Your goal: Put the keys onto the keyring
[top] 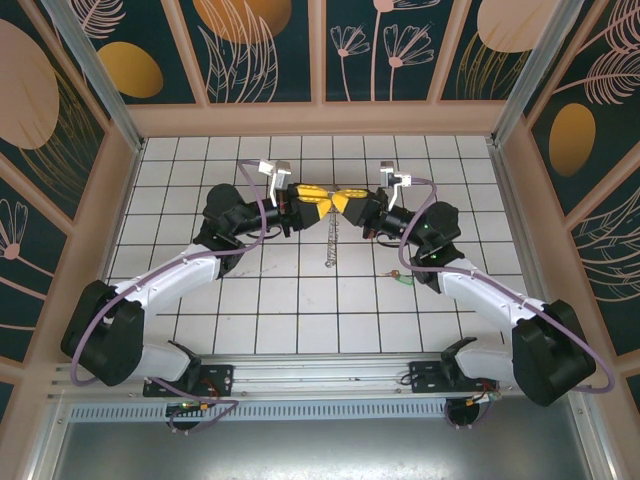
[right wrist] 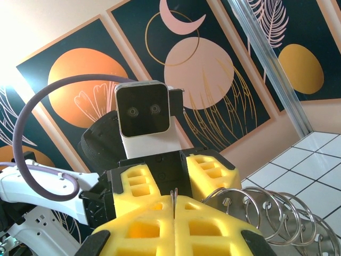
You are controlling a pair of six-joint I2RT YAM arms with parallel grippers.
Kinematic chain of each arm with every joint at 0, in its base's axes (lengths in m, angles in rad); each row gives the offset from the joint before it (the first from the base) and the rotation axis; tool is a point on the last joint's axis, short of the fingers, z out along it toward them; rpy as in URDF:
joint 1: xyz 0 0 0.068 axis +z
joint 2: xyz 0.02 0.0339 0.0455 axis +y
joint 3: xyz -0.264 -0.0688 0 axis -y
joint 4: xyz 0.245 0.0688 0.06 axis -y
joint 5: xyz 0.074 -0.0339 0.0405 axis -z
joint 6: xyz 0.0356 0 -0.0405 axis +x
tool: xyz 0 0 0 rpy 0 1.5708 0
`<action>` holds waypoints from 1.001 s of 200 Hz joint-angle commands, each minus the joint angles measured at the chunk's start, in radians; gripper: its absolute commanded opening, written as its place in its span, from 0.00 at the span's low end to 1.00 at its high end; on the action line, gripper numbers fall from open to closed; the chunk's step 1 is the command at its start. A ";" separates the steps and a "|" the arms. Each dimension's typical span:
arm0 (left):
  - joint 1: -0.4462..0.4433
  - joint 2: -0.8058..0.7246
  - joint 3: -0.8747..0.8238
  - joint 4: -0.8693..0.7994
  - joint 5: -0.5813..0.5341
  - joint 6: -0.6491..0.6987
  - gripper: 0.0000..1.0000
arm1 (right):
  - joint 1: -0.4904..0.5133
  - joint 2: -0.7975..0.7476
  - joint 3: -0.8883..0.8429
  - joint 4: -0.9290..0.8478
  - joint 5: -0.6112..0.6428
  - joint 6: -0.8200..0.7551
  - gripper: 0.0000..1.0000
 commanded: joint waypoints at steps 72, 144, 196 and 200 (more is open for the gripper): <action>0.008 0.003 0.025 0.119 0.035 -0.051 0.35 | 0.011 0.008 0.034 0.049 -0.005 -0.023 0.00; 0.007 0.036 0.020 0.160 0.058 -0.079 0.28 | 0.011 0.016 0.044 0.053 -0.005 -0.024 0.00; 0.008 0.041 0.009 0.165 0.061 -0.076 0.13 | 0.011 0.030 0.047 0.056 -0.004 -0.022 0.00; 0.007 0.042 0.008 0.164 0.061 -0.074 0.11 | 0.011 0.030 0.047 0.056 -0.004 -0.021 0.00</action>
